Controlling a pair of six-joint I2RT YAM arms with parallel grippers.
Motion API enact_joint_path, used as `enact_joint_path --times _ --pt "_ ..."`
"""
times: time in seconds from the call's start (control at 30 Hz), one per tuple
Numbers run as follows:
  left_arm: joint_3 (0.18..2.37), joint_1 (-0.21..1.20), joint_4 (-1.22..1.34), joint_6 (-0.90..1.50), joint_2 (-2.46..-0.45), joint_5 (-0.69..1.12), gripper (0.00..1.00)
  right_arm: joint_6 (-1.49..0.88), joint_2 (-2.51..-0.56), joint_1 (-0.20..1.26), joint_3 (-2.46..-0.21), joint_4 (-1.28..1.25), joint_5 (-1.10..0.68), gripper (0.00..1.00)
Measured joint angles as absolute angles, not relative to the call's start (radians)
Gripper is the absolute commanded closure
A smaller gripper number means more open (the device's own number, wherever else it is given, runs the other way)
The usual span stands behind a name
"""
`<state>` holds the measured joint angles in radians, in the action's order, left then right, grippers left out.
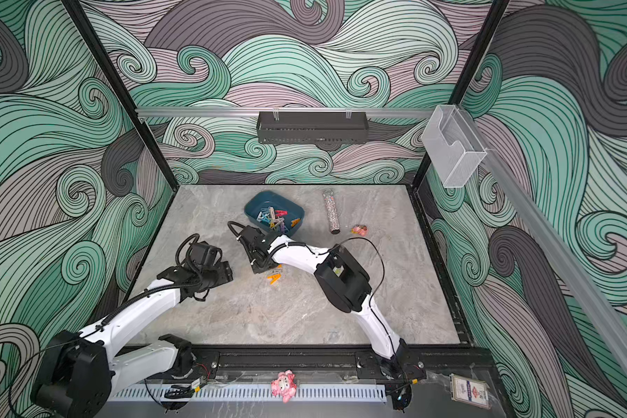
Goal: Put the clothespins into the storage box
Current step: Pick up the clothespin from the center of the board.
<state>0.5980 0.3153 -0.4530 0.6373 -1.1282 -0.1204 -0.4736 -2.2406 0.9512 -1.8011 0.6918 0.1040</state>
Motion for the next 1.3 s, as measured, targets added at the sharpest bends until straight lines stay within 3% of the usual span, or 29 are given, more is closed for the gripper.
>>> enact_joint_path --times 0.2,0.8,0.93,1.07,1.3 --pt "0.6 0.315 -0.45 0.639 -1.14 -0.098 0.25 -0.459 -2.277 0.933 -1.835 0.691 0.101 0.71" --pt "0.601 0.315 -0.425 0.631 -1.142 -0.063 0.26 -0.39 -2.312 0.926 -1.89 0.692 0.101 0.94" --pt "0.611 0.315 -0.422 0.607 -1.142 -0.062 0.26 -0.374 -2.312 0.925 -1.89 0.693 0.103 0.92" --pt "0.635 0.315 -0.415 0.587 -1.142 -0.063 0.26 -0.376 -2.312 0.922 -1.89 0.693 0.096 0.78" --pt "0.64 0.315 -0.385 0.571 -1.142 -0.056 0.26 -0.384 -2.312 0.92 -1.89 0.692 0.083 0.78"
